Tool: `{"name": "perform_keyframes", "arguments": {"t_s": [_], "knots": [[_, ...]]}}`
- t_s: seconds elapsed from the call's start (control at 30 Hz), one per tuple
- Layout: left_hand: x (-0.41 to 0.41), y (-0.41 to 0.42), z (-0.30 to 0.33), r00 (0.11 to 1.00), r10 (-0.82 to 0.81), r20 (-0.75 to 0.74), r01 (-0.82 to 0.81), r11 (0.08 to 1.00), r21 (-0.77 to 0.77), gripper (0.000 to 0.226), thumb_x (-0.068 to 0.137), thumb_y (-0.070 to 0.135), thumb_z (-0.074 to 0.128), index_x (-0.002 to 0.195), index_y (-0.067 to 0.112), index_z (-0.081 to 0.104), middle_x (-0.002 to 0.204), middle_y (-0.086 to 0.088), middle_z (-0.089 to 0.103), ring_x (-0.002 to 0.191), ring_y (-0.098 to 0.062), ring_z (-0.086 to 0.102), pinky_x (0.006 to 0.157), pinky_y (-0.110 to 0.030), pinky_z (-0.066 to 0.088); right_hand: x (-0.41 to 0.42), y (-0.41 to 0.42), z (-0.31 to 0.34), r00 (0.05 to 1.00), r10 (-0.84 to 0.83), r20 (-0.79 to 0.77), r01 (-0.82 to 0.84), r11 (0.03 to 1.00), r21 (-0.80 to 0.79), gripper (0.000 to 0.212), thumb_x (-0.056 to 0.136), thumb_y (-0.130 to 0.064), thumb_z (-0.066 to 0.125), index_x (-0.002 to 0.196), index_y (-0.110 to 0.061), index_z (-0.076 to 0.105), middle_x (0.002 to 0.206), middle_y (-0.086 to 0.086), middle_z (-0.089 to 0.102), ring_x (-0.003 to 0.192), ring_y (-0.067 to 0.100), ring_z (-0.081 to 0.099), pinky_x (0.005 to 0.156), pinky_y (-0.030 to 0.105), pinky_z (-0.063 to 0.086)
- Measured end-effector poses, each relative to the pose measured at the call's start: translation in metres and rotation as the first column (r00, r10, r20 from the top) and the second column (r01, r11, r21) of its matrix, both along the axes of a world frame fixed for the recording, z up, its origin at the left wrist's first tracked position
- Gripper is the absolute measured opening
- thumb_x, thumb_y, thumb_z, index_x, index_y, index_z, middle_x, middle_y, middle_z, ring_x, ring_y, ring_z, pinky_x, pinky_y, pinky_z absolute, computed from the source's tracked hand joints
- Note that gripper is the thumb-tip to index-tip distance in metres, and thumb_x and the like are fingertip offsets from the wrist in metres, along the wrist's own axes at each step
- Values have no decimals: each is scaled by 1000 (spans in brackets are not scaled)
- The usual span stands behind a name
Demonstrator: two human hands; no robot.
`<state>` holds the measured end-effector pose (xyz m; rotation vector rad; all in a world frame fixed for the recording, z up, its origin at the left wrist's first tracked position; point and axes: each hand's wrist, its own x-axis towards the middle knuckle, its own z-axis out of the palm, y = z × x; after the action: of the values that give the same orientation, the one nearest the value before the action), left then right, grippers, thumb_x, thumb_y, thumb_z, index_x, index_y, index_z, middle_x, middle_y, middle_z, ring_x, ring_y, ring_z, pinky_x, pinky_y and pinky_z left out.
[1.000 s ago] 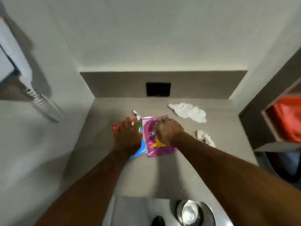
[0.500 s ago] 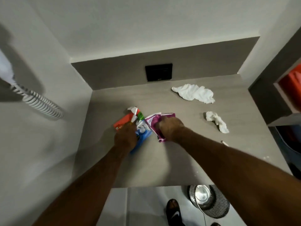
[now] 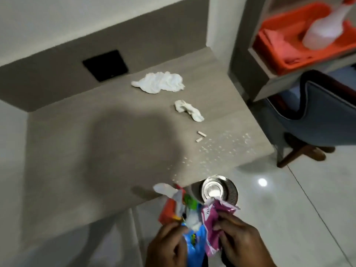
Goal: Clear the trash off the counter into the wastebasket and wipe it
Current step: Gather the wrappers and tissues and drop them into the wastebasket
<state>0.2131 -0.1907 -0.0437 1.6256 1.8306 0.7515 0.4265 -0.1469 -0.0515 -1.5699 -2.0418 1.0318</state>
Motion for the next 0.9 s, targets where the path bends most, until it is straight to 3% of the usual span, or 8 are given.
{"name": "perform_keyframes", "arguments": {"t_s": [0.1,0.17,0.37,0.43,0.5,0.6,0.73,0.9], "knots": [[43,-7,-70,988,-110,106,143,904,-403,35,75,10,70,104,28,76,116,34,58,101,-2,68,79,1,44,30,-18,-70,986,-167,11,166,968,-189,27,62,-27,55,81,-42,68,87,-47,55,86,9,74,84,45,53],[67,-4,-135,999,-20,44,36,904,-426,35,62,-2,74,81,27,79,94,19,74,76,-1,71,68,-3,48,47,-19,-127,969,-245,-1,231,914,-332,38,62,-11,62,84,-42,68,64,-41,57,75,8,72,88,27,48],[115,61,-320,976,215,-35,-169,648,-742,21,74,5,66,57,17,70,72,-10,72,61,-11,66,56,-25,53,67,10,-279,907,-419,31,398,831,-389,22,59,4,79,64,-17,79,67,-4,74,81,2,62,66,-14,26],[118,87,-370,927,376,6,-213,537,-817,14,76,11,68,63,12,73,76,-16,72,64,-14,69,60,-33,62,65,23,-320,935,-338,108,348,813,-467,3,73,-11,77,73,-14,79,75,4,77,71,13,67,65,-2,33],[121,105,-416,893,449,36,-210,486,-849,20,81,19,73,96,5,76,95,-19,74,81,-27,73,74,-44,63,63,34,-362,936,-324,135,340,745,-573,13,83,-20,69,81,-9,76,84,10,77,80,27,70,57,8,35],[128,119,-461,843,517,150,-111,440,-891,29,92,15,60,120,10,64,114,-14,71,82,-25,70,57,-35,61,60,49,-411,899,-428,95,375,638,-672,20,88,-15,63,102,-5,73,101,17,75,84,27,69,61,11,49],[140,125,-494,712,654,256,-7,371,-929,28,98,18,48,121,20,62,119,-12,69,98,-25,67,68,-39,59,56,64,-451,913,-395,98,332,583,-742,49,98,-18,43,147,-21,40,136,19,57,121,36,56,101,42,50],[141,132,-511,660,713,239,8,311,-950,50,102,44,31,122,5,56,122,-21,62,102,-30,62,86,-41,50,54,71,-468,773,-629,87,437,427,-792,39,102,-21,37,137,-8,47,129,21,60,116,37,58,101,47,48]]}}
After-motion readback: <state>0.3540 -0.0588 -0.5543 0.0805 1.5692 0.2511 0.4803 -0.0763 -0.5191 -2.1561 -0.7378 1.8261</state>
